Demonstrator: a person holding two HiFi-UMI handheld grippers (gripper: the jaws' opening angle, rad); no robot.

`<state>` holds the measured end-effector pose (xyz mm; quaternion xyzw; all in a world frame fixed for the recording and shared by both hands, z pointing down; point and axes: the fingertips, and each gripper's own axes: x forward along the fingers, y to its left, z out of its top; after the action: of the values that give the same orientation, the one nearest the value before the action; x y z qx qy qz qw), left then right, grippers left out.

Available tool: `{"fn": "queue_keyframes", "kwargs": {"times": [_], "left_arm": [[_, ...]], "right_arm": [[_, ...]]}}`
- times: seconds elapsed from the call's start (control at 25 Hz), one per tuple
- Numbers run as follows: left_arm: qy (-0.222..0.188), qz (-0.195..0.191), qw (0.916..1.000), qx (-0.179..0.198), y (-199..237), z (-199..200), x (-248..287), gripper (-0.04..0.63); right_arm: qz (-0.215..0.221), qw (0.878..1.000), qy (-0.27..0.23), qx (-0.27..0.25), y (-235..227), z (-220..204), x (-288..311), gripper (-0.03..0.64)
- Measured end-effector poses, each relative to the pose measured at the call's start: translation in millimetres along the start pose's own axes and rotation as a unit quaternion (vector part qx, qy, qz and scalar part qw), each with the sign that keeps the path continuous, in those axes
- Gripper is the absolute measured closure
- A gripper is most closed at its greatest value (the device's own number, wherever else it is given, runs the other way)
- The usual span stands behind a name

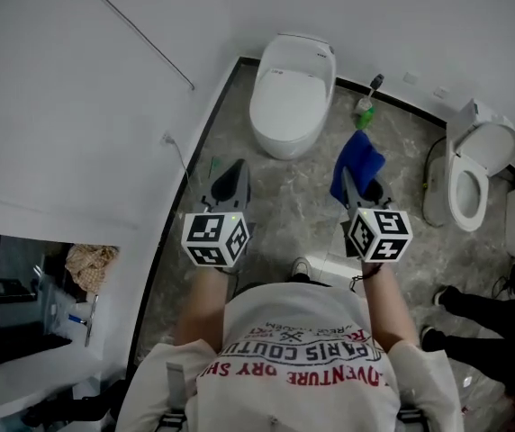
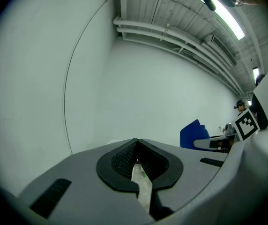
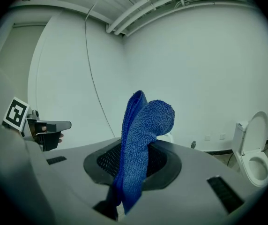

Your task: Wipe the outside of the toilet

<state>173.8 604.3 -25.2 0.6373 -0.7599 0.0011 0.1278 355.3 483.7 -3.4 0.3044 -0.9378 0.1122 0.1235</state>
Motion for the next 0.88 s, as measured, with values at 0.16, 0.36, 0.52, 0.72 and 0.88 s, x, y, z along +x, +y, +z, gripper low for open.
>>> {"fn": "queue_keyframes", "kwargs": {"times": [0.16,0.36,0.52,0.72,0.88], "left_arm": [[0.008,0.002,0.9999,-0.015,-4,3,47,0.589],[0.026,0.007,0.9995,-0.019,21,0,106,0.589],[0.034,-0.008,0.9991,-0.022,52,1,169,0.589],[0.03,-0.029,0.9989,-0.021,114,36,259,0.589],[0.036,-0.046,0.9981,-0.018,159,60,326,0.589]], "right_arm": [[-0.003,1.0,0.006,0.01,-44,15,34,0.54],[-0.014,1.0,0.015,0.02,-79,22,89,0.54],[-0.033,0.999,0.027,0.027,-101,28,148,0.54],[-0.06,0.997,0.036,0.035,-116,51,232,0.54],[-0.083,0.995,0.036,0.047,-129,72,296,0.54]]}}
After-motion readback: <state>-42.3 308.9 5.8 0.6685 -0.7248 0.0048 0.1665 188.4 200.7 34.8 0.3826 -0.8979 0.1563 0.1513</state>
